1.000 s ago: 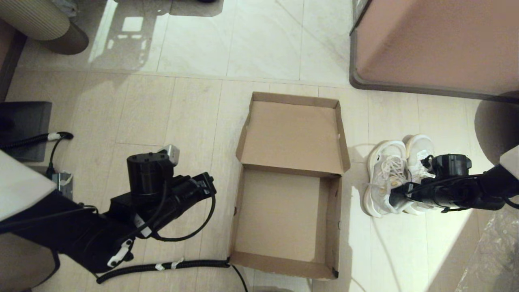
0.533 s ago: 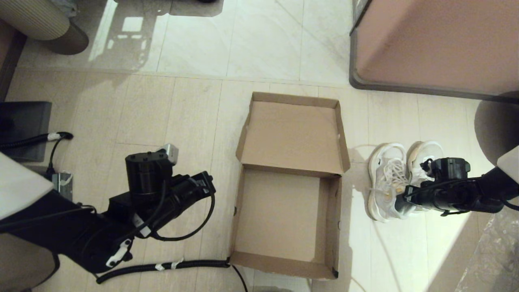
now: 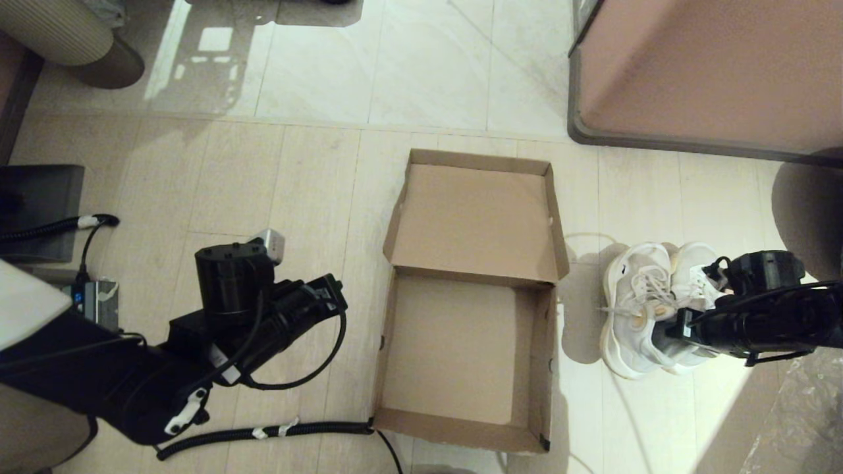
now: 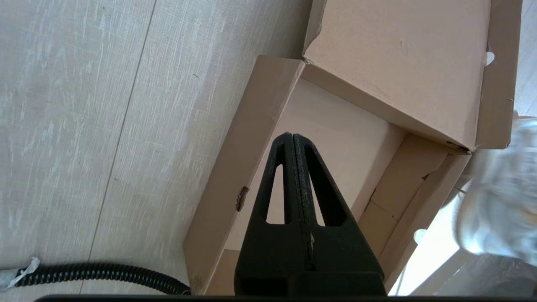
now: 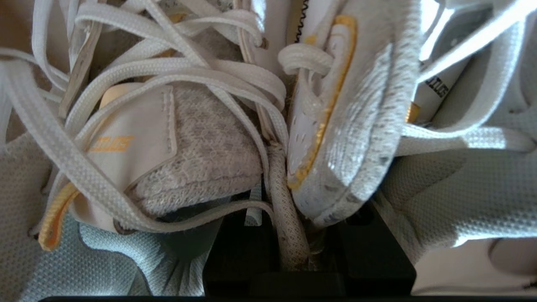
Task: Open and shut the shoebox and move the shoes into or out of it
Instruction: Put the shoes into the shoe box
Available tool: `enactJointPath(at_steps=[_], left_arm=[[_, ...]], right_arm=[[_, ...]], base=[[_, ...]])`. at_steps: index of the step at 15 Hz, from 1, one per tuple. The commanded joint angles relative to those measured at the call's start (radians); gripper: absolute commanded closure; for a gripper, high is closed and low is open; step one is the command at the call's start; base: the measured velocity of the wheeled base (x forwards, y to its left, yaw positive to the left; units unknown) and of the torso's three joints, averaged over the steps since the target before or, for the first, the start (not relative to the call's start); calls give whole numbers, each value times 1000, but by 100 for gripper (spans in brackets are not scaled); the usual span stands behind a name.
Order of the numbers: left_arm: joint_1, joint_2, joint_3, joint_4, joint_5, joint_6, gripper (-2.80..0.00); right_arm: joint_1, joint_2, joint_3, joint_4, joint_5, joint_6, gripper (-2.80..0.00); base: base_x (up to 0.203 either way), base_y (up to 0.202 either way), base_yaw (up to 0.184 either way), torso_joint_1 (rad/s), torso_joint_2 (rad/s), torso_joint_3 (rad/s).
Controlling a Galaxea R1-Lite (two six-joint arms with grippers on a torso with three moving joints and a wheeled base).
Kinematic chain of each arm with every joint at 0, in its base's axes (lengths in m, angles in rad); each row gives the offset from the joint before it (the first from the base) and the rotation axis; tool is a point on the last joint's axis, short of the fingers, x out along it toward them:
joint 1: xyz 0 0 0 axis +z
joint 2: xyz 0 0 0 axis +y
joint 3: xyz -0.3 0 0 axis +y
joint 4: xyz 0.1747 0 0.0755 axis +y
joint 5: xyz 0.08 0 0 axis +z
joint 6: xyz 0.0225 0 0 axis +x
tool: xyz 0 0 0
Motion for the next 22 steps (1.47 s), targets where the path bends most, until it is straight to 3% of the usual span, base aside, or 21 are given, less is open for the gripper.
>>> enactJointPath(at_steps=[1,4,6,11,17,20,22], left_arm=[[-1,-13,8,-5,5,-3,0],[-1,-24,14,-5,8,-3,0],[-1,-36,19,-5,10,-3,0],[4,-33,35,-5,21,-3,0],[5,-5,27,-5,21,-1,0],[5,8,0,-5,21,-1,0],[5,23,-27,-3,21,-1,0]], right_arm=[[0,-226,42,86,16,3,0],[10,-437,65,241,48,5,0],[67,-547,70,311,70,5,0],[373,-648,60,381,66,6,0],[822,-646,81,388,-50,8,0],[971,-619,114,388,-81,11,0],[1021,-576,128,389,-91,16,0]], base=[[0,0,0,0,0,0],[0,0,0,0,0,0],[0,0,0,0,0,0],[0,0,0,0,0,0],[0,0,0,0,0,0],[0,0,0,0,0,0],[0,0,0,0,0,0]])
